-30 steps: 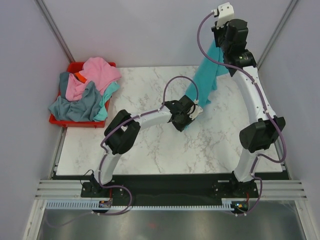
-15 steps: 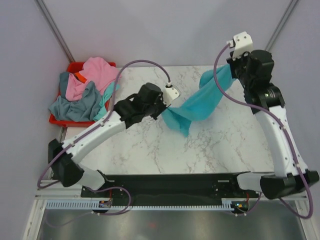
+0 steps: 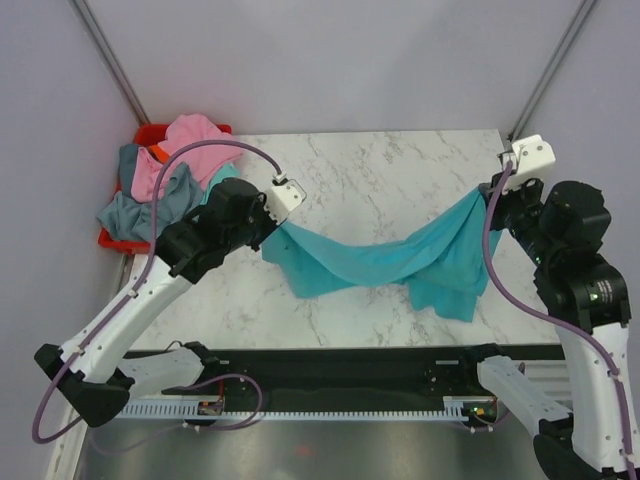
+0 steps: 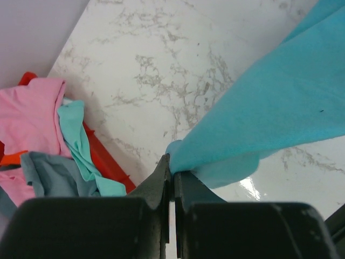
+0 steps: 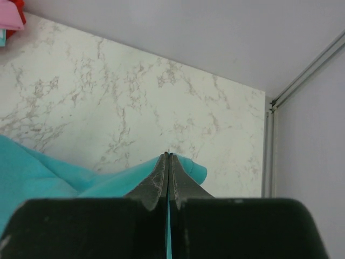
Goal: Fold and stack the t-shirts
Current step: Flatten the tshirt out
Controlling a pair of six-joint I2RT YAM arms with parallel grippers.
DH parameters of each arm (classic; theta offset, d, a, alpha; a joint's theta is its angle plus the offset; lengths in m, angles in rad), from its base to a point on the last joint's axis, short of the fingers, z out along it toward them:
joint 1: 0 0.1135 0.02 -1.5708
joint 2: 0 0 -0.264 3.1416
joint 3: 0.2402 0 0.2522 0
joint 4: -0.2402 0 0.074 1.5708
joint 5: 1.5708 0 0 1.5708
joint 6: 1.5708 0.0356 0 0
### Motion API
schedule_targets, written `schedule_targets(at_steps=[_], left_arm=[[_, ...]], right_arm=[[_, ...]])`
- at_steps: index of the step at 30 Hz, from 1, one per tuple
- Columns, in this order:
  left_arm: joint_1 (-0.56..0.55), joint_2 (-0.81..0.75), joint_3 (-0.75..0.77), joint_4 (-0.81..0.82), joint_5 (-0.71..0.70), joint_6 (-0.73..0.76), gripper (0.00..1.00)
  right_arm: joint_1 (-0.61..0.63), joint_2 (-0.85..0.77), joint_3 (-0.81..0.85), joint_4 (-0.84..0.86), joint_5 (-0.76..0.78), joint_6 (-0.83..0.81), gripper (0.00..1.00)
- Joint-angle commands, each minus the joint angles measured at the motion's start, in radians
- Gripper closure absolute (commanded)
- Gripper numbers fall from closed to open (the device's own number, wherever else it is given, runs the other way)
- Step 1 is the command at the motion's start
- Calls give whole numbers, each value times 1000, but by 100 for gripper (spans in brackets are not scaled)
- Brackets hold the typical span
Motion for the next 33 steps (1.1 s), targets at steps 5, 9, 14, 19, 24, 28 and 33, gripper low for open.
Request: schedule_targets(at_steps=[5,9,14,19,24,28,33], left_arm=[[112,150,-142,178,-37,36,98],[189,381,-133,313,-35,12,98],[302,694,44,383,-58,-70,98],[388,960,329,425,-133,-103,97],[413,1008,405,436,-81,-120,44],[417,913,352,404,-35,-181,21],[424,749,218,328,82,-258,23]], right_arm=[[-5,101,-292,162,3,52,100],[-7,233,-398,314,-22,60,100],[-94,548,-351,473,-36,140,100],[-162,871,-51,504,-31,146,100],[-157,1058,144,501,0,88,90],[-154,1075,197,487,55,54,29],[-154,936,100,472,26,64,21]])
